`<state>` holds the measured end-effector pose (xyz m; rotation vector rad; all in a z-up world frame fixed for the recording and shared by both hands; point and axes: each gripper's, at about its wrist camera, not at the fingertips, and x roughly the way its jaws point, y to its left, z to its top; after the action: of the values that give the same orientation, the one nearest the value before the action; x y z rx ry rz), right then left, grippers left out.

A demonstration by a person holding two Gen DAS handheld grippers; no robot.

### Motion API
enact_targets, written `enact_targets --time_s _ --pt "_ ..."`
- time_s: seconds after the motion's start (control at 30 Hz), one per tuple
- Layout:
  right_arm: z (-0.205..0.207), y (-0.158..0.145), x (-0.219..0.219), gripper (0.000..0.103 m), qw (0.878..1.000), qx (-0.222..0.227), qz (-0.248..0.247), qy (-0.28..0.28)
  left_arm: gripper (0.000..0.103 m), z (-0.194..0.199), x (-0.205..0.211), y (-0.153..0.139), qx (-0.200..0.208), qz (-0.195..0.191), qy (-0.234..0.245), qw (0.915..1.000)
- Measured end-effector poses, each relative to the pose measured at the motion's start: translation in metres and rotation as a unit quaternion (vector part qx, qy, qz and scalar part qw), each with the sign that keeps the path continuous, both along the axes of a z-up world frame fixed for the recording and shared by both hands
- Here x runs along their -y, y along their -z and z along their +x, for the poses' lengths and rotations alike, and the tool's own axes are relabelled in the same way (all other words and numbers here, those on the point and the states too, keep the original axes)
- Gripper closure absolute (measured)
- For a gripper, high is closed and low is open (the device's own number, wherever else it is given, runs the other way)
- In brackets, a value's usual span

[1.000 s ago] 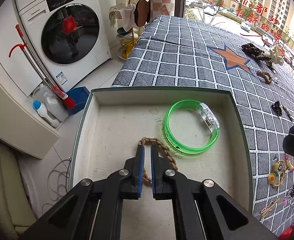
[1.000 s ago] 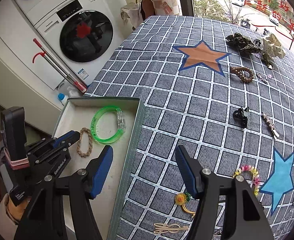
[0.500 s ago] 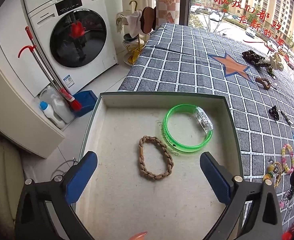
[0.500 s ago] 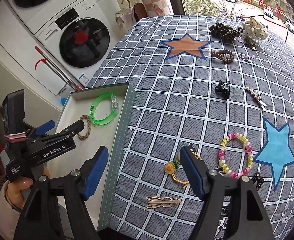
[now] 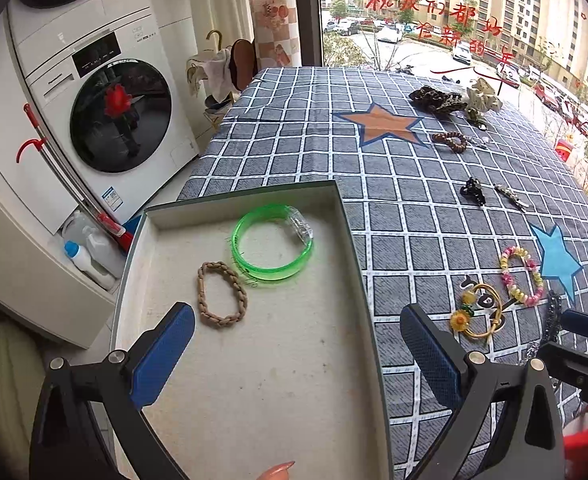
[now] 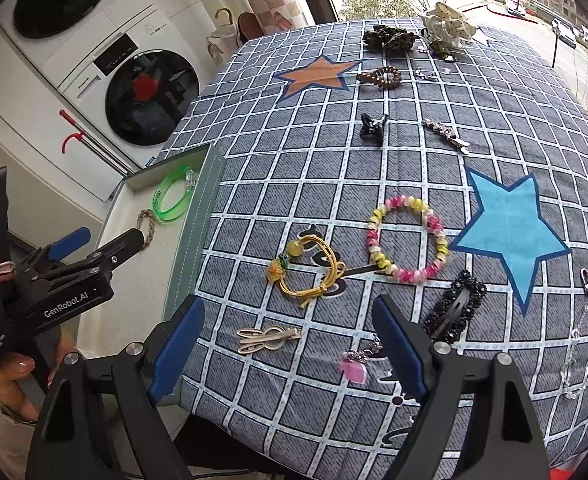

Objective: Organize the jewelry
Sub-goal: 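Move both open tools back over the jewelry on the tablecloth, then grasp the black claw clip with the left tool while the right tool grasps the star hair clip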

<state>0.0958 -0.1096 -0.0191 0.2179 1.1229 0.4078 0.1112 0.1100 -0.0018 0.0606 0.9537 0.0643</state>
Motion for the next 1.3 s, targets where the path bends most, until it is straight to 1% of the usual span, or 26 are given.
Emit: enact_targets --time_s 0.07,0.23,0.4,0.5,0.6,0.7,0.8,0.93,1.07,1.1,1.17,1.23,1.3 --pt "-0.006 0.004 0.013 0.015 1.0 -0.006 -0.009 0.005 0.0 -0.001 0.015 -0.001 -0.002 -0.007 0.018 0.9998" --pt "-0.017 0.008 0.055 0.015 0.998 -0.001 -0.039 0.042 0.0 0.001 0.05 0.002 -0.021 -0.02 0.056 0.998" --pt "-0.016 0.01 0.095 0.015 0.996 -0.003 -0.044 0.079 0.0 0.008 0.077 0.004 -0.033 -0.033 0.068 0.9966" --pt "-0.012 0.011 0.113 0.015 0.994 0.001 -0.056 0.098 0.0 0.016 0.089 0.005 -0.036 -0.028 0.07 0.9965" --pt "-0.008 0.011 0.13 0.015 0.992 0.001 -0.054 0.11 0.0 0.03 0.101 0.006 -0.039 -0.025 0.072 0.9964" --pt "0.005 0.012 0.139 0.015 0.991 0.004 -0.065 0.115 0.0 0.046 0.113 0.01 -0.043 -0.024 0.07 0.9963" --pt "0.025 0.01 0.141 0.015 0.991 0.011 -0.074 0.108 0.0 0.066 0.125 0.015 -0.051 -0.027 0.068 0.996" --pt "0.061 0.012 0.136 0.015 0.991 0.018 -0.09 0.094 0.0 0.094 0.138 0.023 -0.059 -0.026 0.066 0.9957" --pt "0.094 0.019 0.13 0.015 0.992 0.015 -0.098 0.082 0.0 0.12 0.149 0.035 -0.066 -0.02 0.064 0.9955" --pt "0.1 0.022 0.128 0.016 0.992 0.016 -0.102 0.077 0.0 0.126 0.152 0.038 -0.068 -0.018 0.065 0.9954" --pt "0.112 0.027 0.122 0.023 0.991 0.02 -0.111 0.065 0.0 0.136 0.156 0.044 -0.07 -0.014 0.068 0.9952" --pt "0.121 0.033 0.116 0.034 0.991 0.024 -0.119 0.052 0.0 0.146 0.16 0.049 -0.068 -0.008 0.069 0.9953" --pt "0.128 0.039 0.11 0.039 0.991 0.026 -0.126 0.039 0.0 0.154 0.161 0.053 -0.068 -0.005 0.067 0.9954"
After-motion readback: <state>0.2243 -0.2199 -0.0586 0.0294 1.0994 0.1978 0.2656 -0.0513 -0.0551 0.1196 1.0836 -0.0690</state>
